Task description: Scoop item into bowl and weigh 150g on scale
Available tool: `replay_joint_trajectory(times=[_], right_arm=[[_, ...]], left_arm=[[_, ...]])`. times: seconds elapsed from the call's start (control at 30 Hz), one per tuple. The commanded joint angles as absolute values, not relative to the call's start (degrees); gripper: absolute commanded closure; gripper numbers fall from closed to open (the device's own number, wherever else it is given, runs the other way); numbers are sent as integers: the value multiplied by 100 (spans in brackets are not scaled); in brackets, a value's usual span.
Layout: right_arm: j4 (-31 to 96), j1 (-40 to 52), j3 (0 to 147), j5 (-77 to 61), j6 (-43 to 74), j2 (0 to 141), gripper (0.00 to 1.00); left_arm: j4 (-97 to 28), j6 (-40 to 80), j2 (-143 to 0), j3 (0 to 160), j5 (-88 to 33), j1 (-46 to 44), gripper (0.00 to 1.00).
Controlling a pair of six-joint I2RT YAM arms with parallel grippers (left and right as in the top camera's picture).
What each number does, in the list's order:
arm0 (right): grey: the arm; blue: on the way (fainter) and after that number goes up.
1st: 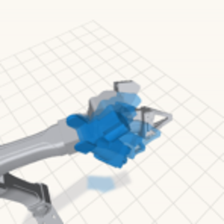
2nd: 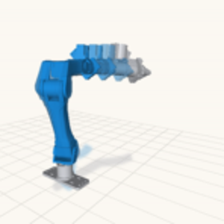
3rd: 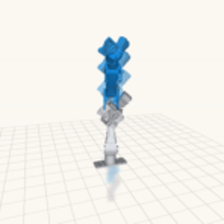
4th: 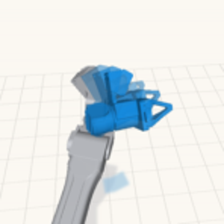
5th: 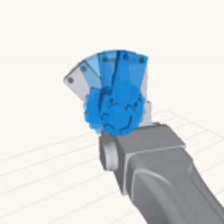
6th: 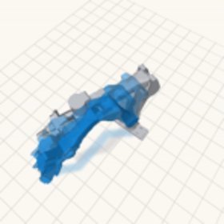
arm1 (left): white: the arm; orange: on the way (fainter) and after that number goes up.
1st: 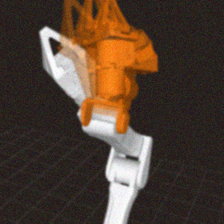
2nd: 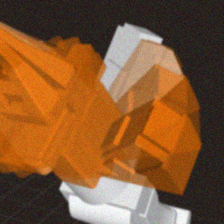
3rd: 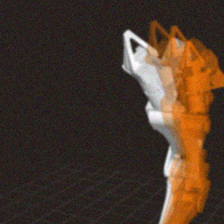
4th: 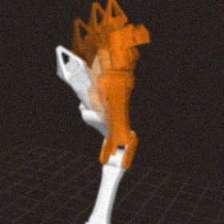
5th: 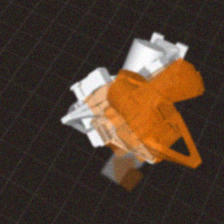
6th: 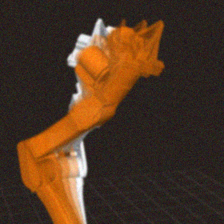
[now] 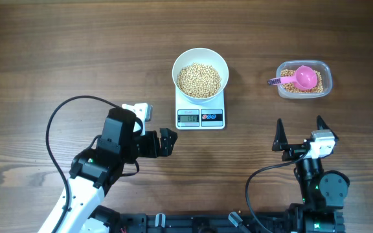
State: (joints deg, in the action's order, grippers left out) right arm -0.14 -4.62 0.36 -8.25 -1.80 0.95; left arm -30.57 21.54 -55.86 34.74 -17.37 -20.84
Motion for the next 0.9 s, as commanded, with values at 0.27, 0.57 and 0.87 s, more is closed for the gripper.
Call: replay_joint_trajectory(times=[0.27, 0.57, 0.87], right_arm=[[-38, -434, 30, -703, -145, 27, 0], [-40, -434, 30, -703, -145, 27, 0], [-40, -434, 30, -703, -148, 27, 0]], left_arm=[[-3669, 2167, -4921, 3459, -1706, -2078, 0], [-3664, 1194, -3138, 3258, -526, -2071, 0], [-2309, 1194, -1850, 1959, -443, -1282, 0]])
